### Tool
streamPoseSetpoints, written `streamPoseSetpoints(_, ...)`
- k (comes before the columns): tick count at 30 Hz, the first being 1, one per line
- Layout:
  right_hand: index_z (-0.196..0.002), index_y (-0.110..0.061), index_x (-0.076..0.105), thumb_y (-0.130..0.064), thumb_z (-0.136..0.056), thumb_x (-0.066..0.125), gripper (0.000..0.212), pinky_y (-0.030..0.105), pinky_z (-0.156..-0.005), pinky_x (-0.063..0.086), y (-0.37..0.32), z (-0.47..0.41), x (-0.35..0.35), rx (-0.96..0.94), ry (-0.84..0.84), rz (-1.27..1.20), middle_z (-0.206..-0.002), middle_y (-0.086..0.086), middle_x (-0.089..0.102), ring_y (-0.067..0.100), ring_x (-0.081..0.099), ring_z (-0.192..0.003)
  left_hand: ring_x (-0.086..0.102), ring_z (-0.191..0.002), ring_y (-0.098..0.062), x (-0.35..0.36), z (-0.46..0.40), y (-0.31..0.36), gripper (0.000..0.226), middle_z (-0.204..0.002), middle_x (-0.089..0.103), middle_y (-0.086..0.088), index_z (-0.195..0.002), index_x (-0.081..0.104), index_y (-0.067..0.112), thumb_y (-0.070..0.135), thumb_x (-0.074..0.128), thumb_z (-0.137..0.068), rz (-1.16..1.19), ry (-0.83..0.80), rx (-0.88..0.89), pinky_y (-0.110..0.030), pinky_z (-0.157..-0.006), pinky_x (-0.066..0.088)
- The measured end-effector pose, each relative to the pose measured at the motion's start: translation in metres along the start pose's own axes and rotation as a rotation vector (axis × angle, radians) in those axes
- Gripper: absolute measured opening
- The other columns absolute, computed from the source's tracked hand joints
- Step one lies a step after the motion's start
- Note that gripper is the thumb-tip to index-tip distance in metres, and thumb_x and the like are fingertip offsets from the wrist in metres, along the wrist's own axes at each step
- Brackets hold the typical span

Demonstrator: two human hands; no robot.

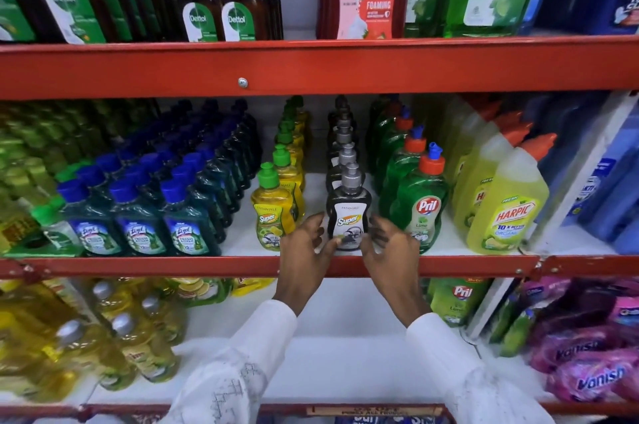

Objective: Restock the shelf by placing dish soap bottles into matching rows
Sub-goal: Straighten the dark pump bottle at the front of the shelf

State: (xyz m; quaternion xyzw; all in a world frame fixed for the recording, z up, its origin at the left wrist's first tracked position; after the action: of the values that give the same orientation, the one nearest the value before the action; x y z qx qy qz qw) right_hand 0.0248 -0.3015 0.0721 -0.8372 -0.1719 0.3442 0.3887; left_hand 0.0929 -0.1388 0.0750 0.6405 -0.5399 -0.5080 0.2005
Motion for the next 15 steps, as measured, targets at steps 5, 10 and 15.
streamPoseSetpoints(5, -0.098, -0.012, 0.073, 0.005, -0.082, 0.067, 0.025, 0.013, -0.077, 0.052, -0.038, 0.035, -0.011, -0.169, 0.249, -0.15, -0.094, 0.0, 0.071, 0.002, 0.066, -0.081, 0.066, -0.082, 0.006, -0.08, 0.032, -0.011, 0.019, -0.095, 0.075, 0.005, -0.098, 0.073, 0.018, 0.006, 0.071, -0.084, -0.04, 0.423, 0.101, -0.012, -0.079, 0.053)
streamPoseSetpoints(10, -0.125, -0.014, 0.064, -0.005, -0.086, 0.063, 0.041, 0.033, -0.09, 0.058, -0.067, 0.025, 0.074, -0.169, -0.141, -0.088, -0.115, 0.005, 0.072, 0.018, 0.071, -0.094, 0.066, -0.113, -0.026, -0.102, 0.002, -0.046, 0.056, -0.13, 0.067, -0.012, -0.135, 0.053, 0.009, 0.004, 0.07, -0.082, -0.166, 0.269, -0.068, -0.034, -0.099, 0.053)
streamPoseSetpoints(15, -0.127, -0.012, 0.064, -0.005, -0.088, 0.062, 0.04, 0.035, -0.093, 0.057, -0.065, 0.006, 0.106, -0.113, -0.311, 0.029, -0.116, 0.009, 0.075, 0.025, 0.072, -0.101, 0.072, -0.1, -0.024, -0.087, -0.016, -0.056, 0.036, -0.105, 0.079, -0.006, -0.113, 0.069, 0.017, -0.001, 0.068, -0.081, -0.241, 0.045, -0.06, -0.012, -0.079, 0.042)
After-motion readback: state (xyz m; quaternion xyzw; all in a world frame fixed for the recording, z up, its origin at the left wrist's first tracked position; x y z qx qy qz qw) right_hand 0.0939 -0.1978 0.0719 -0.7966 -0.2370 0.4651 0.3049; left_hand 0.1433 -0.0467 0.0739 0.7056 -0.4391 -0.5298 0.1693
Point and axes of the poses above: each hand's wrist, its own z-axis away from the middle knuckle, its own x-axis out of the palm, y = z × x, the point moved 9 cm from there along -z, towards the middle knuckle
